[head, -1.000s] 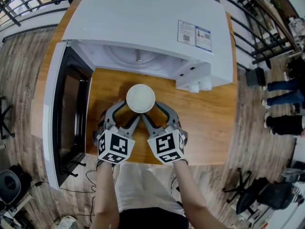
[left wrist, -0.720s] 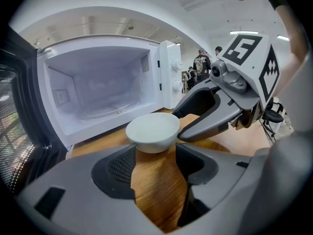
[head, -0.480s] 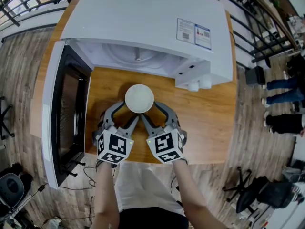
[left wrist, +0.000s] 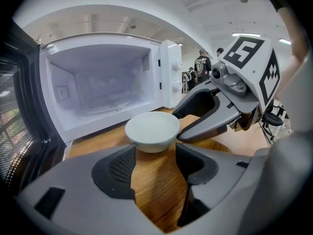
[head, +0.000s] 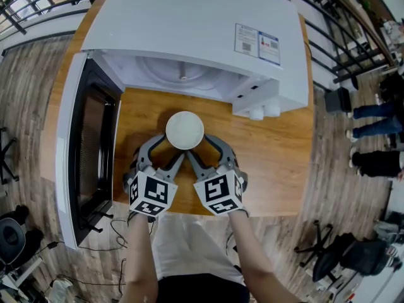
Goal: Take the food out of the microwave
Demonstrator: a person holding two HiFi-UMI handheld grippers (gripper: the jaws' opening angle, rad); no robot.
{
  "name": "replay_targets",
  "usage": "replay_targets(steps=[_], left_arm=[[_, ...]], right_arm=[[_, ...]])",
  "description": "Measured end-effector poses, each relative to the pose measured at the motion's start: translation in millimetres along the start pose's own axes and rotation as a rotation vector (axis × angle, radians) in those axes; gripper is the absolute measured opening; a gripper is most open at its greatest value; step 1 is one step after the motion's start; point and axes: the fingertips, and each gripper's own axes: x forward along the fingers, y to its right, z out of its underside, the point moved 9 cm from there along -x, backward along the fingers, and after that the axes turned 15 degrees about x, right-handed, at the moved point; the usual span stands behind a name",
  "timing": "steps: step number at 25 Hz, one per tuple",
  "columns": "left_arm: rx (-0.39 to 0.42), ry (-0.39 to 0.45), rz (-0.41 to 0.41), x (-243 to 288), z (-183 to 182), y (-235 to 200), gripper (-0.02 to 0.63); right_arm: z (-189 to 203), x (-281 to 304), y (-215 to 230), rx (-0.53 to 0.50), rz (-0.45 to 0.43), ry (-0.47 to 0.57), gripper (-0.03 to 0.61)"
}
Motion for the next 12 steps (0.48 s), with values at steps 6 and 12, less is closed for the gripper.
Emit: replay_targets(steps=[6, 12], left_arm=[[-0.007, -0.001, -0.004, 0.1, 0.2, 0.1, 0.282], [0.014, -0.003, -0.016, -0.9, 1.2, 0.5, 0.282]], right_arm=[[-1.5, 0.4, 0.6, -0.008, -0.002, 0.007, 0.235], [0.1, -0.3, 3.1, -0.026, -0.017, 0.003, 0.235]])
